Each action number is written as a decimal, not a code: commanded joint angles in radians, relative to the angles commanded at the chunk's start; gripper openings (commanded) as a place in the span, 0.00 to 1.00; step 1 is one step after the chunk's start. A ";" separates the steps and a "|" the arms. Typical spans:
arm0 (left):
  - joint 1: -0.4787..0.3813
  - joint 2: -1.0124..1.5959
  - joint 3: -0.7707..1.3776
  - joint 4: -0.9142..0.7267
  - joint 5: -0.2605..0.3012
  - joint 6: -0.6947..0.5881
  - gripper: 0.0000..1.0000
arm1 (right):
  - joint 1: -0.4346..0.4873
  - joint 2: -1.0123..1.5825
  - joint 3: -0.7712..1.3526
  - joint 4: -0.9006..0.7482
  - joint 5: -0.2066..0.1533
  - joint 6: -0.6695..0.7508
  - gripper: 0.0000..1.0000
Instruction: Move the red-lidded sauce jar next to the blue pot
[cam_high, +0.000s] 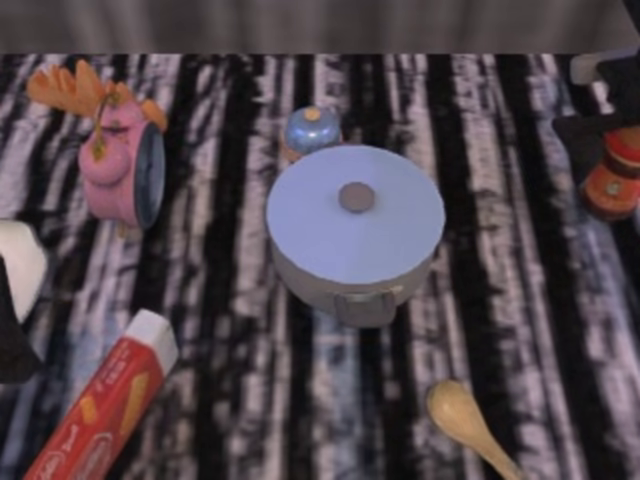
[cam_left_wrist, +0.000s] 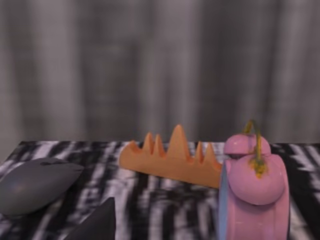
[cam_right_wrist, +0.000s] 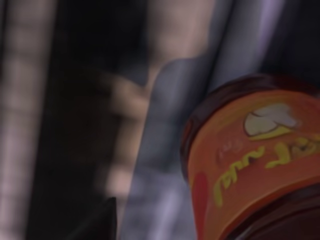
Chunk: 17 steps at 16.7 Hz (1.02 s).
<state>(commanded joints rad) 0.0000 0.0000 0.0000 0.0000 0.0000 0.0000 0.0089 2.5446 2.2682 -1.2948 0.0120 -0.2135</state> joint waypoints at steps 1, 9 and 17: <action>0.000 0.000 0.000 0.000 0.000 0.000 1.00 | 0.000 0.000 0.000 0.000 0.000 0.000 0.85; 0.000 0.000 0.000 0.000 0.000 0.000 1.00 | 0.000 0.000 0.000 0.000 0.000 0.000 0.25; 0.000 0.000 0.000 0.000 0.000 0.000 1.00 | 0.000 0.000 0.000 0.000 0.000 0.000 0.00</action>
<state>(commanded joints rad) 0.0000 0.0000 0.0000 0.0000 0.0000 0.0000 0.0089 2.5446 2.2682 -1.2948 0.0120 -0.2135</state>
